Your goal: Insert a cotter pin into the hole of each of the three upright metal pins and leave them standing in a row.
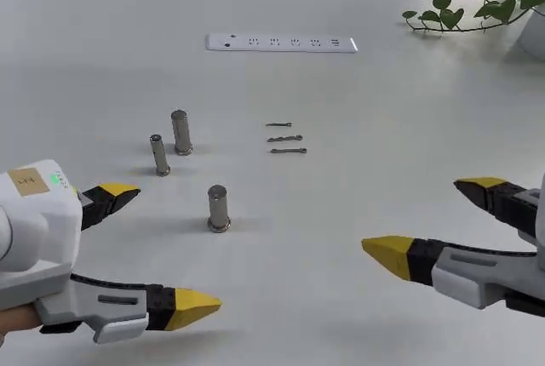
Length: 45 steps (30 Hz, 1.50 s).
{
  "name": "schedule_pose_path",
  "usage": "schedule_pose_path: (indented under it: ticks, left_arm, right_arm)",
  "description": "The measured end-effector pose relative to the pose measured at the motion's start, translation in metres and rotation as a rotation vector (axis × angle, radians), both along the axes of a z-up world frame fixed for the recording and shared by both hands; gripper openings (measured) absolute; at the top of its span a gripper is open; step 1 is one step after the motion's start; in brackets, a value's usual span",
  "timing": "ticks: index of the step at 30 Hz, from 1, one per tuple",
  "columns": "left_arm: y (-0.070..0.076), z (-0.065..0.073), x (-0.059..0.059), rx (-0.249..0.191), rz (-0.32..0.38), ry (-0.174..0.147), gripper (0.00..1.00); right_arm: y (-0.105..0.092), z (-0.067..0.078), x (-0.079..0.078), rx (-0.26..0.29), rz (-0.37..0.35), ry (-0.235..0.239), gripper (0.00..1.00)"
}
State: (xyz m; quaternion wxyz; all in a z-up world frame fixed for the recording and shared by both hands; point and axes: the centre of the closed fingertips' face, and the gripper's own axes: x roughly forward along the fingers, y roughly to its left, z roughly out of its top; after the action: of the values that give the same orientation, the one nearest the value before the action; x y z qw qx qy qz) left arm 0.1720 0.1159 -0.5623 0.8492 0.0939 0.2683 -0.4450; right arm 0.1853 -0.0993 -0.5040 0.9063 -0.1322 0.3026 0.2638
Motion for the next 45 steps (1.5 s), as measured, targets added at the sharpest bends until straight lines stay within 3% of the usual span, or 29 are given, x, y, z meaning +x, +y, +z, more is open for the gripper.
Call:
schedule_pose_path:
  ticks: [3,5,8,12,16,18,19,21,27,33,37,40,43,45]
  left_arm:
    - [0.003,0.003,-0.003,-0.005,0.017,0.010,0.99]
    - [0.007,0.008,-0.002,-0.002,0.036,-0.012,0.99]
    - [0.008,0.018,-0.001,-0.045,0.070,-0.016,0.99]
    - [0.014,0.028,0.000,-0.089,0.112,-0.023,0.99]
    - [0.022,0.027,-0.003,-0.087,0.134,-0.016,0.99]
    - [0.025,0.026,-0.004,-0.086,0.145,-0.013,0.99]
    - [0.025,0.025,-0.004,-0.088,0.152,-0.007,0.99]
    - [0.025,0.024,-0.006,-0.097,0.155,0.008,0.99]
    - [0.025,0.023,-0.008,-0.091,0.163,0.013,0.99]
    - [0.026,0.025,-0.006,-0.116,0.187,0.015,0.99]
    - [0.025,0.023,-0.008,-0.106,0.180,0.019,0.99]
    - [0.027,0.021,-0.008,-0.092,0.177,0.021,0.99]
    - [0.032,0.020,-0.007,-0.104,0.193,0.034,0.99]
    - [0.035,0.021,-0.007,-0.117,0.202,0.039,0.99]
  right_arm:
    - [0.003,0.005,0.008,-0.047,0.081,-0.002,0.76]
    - [0.006,0.006,0.010,-0.073,0.140,0.015,0.76]
    - [0.008,0.006,0.017,-0.154,0.225,0.027,0.76]
    - [0.025,0.012,0.026,-0.122,0.306,0.046,0.74]
    - [0.032,0.011,0.040,-0.226,0.417,0.046,0.72]
    - [0.044,0.011,0.044,-0.167,0.432,0.070,0.71]
    - [0.053,0.011,0.046,-0.108,0.436,0.097,0.70]
    - [0.060,0.009,0.054,-0.086,0.453,0.119,0.68]
    - [0.075,-0.009,0.074,-0.167,0.549,0.130,0.66]
    - [0.083,-0.034,0.080,-0.260,0.637,0.162,0.63]
    - [0.086,-0.048,0.085,-0.282,0.658,0.184,0.60]
    - [0.086,-0.054,0.092,-0.285,0.657,0.198,0.54]
    - [0.091,-0.058,0.102,-0.216,0.621,0.233,0.46]
    - [0.090,-0.061,0.112,-0.214,0.598,0.232,0.43]
